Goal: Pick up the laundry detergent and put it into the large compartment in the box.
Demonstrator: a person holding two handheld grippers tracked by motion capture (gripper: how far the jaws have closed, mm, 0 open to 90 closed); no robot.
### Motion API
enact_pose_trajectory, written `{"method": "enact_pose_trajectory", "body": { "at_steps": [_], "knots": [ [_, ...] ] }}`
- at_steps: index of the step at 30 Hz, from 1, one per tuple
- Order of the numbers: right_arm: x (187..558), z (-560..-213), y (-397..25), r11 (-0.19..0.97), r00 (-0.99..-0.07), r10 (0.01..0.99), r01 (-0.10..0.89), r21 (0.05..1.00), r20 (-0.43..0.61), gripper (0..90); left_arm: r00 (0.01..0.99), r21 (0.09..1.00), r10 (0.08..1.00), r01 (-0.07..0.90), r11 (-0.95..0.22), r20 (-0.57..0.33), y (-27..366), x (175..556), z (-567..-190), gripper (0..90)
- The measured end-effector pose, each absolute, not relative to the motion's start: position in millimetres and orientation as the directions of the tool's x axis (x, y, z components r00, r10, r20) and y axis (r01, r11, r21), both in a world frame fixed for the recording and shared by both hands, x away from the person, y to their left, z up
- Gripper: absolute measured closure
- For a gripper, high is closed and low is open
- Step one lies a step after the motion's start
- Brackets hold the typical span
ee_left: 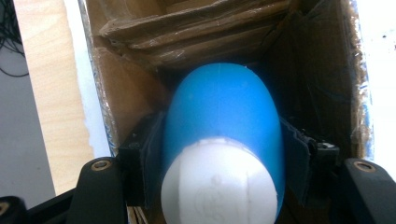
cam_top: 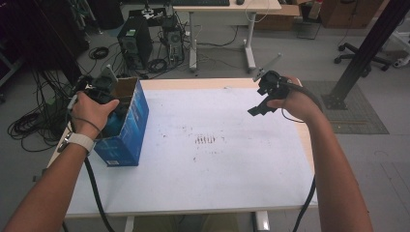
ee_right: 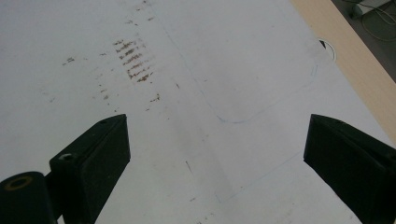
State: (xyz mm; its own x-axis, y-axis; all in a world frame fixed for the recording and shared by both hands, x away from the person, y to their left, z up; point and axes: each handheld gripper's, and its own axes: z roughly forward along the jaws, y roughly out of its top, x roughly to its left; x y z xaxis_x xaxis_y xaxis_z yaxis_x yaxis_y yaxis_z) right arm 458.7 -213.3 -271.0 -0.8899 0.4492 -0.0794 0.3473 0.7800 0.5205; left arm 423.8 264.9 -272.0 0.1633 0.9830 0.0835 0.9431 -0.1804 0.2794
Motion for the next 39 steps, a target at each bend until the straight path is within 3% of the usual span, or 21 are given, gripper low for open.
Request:
{"method": "enact_pose_trajectory", "body": {
  "at_steps": [39],
  "knots": [
    [456.8, -270.8, -214.6, 0.780, -0.888, 0.453, 0.352, 0.518, -0.080, 7.2, 0.182, 0.279, 0.979, 0.939, -0.200, 0.087, 264.7, 425.0, -274.4, 20.6]
  ]
}}
